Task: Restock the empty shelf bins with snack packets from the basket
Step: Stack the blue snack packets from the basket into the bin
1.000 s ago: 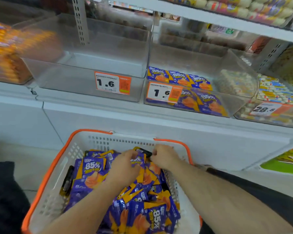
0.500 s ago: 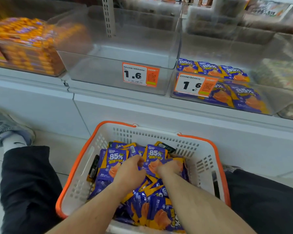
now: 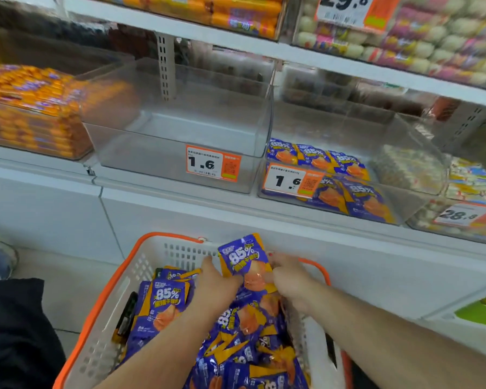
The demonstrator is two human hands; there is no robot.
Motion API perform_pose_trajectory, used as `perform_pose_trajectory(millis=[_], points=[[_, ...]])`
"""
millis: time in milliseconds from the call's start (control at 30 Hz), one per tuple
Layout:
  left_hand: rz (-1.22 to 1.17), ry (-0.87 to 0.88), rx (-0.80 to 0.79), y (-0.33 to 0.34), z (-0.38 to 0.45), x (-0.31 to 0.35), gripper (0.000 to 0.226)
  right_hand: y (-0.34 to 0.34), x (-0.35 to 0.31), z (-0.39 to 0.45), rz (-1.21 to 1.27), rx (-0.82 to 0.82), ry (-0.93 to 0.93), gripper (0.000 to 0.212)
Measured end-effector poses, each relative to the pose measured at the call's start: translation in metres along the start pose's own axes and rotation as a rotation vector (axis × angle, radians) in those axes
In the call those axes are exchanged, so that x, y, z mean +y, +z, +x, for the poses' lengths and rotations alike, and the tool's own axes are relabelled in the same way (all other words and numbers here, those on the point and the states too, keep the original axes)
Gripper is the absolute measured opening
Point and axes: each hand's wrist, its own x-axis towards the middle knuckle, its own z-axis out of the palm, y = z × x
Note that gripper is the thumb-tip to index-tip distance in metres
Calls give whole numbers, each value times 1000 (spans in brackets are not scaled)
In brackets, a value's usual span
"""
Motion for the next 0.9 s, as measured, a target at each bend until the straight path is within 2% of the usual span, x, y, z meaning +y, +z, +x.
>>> perform_pose_trajectory(millis=[100,167,267,467,667,733,800,900], points=[[-278,108,-25,2,-10,23,73,-19,-25,-22,5,21,-138,14],[-348,180,-3,1,-18,42,65,-26,-40,-33,7,107,-227,25],[-409,261,8,-2,-26,67,62,-33,-63,-50,45,221,-335,39],[-422,429,-8,-4,-35,117,54,-48,-89,-67,179,255,-419,35],[-298,647,-58,1,-28,169,50,-73,-116,-57,312,319,-480,36],[-186,768,40,4,-17,184,43,-82,-129,-53,364,330,-475,36],[-39,925,211,3,0,199,35,-95,-141,-51,417,352,-456,32],[328,1027,352,-6,36,209,39,-115,-159,-42,487,417,-382,27]])
